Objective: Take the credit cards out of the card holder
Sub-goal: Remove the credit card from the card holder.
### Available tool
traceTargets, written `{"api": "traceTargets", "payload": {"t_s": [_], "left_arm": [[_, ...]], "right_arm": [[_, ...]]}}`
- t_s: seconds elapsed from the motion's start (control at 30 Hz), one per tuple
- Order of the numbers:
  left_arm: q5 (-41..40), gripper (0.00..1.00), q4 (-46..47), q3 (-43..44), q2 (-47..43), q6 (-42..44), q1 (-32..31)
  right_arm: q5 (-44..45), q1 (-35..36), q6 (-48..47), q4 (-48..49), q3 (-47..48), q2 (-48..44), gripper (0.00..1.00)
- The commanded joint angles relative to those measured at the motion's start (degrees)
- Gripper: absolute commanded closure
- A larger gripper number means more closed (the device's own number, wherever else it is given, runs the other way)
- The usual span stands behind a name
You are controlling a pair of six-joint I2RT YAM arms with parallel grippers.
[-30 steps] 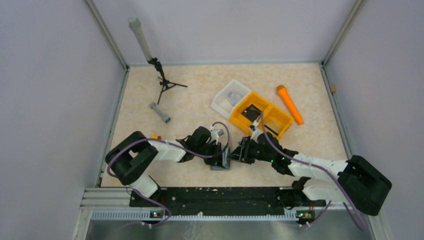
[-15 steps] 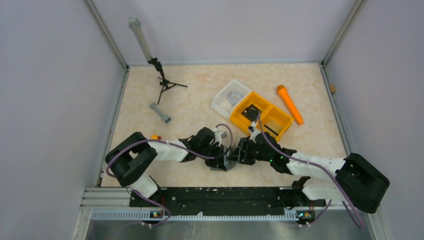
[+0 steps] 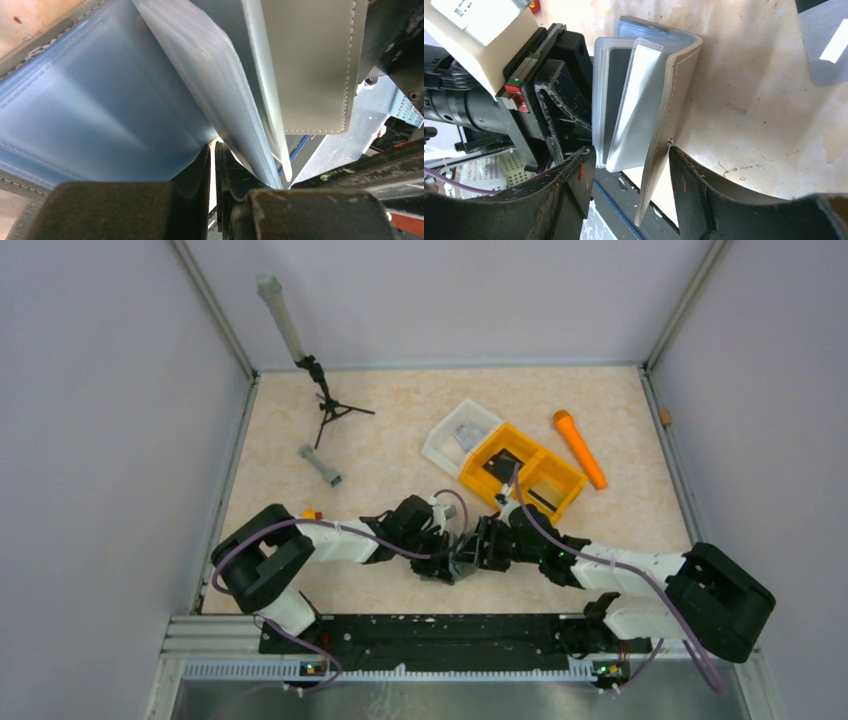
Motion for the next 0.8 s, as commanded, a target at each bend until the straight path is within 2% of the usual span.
{"api": "traceTargets", "payload": {"t_s": [0.0,0.17,0.23,0.3,0.4,0.67,0.77], "left_arm": [[-0.9,0.89,-0.3,0.7,0.6,0.9,-0.3],[-0.2,0.89,0.7,0.6,0.6,0.3,-0.4],[-0.2,0.88,0.6,0.8,0.6,0.3,-0.6],[-0.4,0.88,0.1,1.2,0.8,0.5,-0.7],[-0.6,0.88,-0.1,1.5,1.3,0.6,-0.9],[-0.3,0.88,0.8,1.3,1.0,-0.2,-1.0],[-0.1,0.89,0.9,1.3,1.1,-0.4,-1.0]], "right_arm": [[-0.5,0.5,-1.0,1.9,2.1,1.2,0.42],[-0.7,0.4,-0.8,3.5,1.7,2.0,0.4],[-1.2,0.5,-0.2,4.7,1.3,1.8,0.33],[-1.6,0.4,0.5,6.6,0.5,0.8,0.22],[-1.3,0.4,0.4,6.0,0.6,-0.2,0.19],[0.0,1.2,-2.2,1.2,2.6,2.5,0.3],[0.4,1.4,-2.5,0.2,2.9,3.0,0.41]]}}
